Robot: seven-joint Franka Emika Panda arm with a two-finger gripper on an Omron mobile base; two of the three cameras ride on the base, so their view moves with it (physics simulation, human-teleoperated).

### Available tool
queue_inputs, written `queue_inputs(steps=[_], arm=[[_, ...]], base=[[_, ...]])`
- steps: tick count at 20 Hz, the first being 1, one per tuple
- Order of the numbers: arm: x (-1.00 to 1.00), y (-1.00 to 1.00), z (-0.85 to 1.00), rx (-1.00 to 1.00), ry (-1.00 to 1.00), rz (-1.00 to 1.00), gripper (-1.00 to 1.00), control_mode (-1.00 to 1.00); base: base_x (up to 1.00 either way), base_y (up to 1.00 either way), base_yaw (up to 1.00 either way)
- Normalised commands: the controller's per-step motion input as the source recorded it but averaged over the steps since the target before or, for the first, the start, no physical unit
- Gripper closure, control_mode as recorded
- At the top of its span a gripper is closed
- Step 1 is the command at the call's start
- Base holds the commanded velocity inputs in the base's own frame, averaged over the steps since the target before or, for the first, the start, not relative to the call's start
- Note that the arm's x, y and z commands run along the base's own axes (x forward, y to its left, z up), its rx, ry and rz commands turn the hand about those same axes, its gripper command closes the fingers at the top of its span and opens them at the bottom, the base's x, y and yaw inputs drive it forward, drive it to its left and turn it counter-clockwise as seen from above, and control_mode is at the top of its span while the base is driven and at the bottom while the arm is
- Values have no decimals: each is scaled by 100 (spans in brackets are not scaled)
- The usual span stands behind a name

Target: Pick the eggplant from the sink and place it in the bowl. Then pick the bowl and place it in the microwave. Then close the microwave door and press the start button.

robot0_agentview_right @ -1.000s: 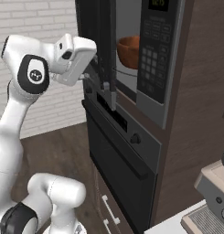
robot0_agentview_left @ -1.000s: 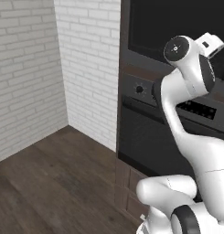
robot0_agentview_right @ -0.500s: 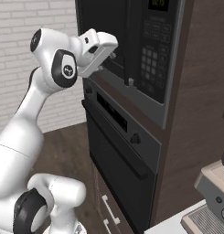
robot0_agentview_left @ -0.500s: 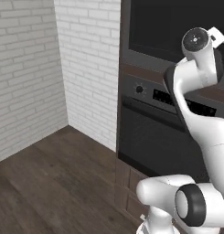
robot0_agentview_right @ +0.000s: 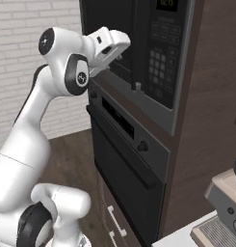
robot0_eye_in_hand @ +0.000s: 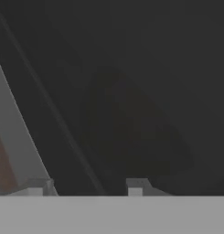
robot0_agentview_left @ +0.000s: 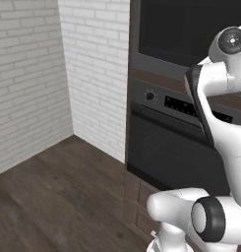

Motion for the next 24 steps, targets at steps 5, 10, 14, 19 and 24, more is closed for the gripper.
queue_inputs(steps=[5, 10, 14, 19, 24], arm=[[11, 6, -21, 0, -11, 7, -100, -100], [-81, 28, 8, 11, -7, -6, -100, -100], [-100, 24, 23, 22, -8, -16, -100, -100], [-92, 27, 9, 22, -9, -13, 100, -100], [-63, 16, -2, 20, -21, -7, 100, -100]], base=[[0, 0, 0], [0, 0, 0], [0, 0, 0], [0, 0, 0], [0, 0, 0]])
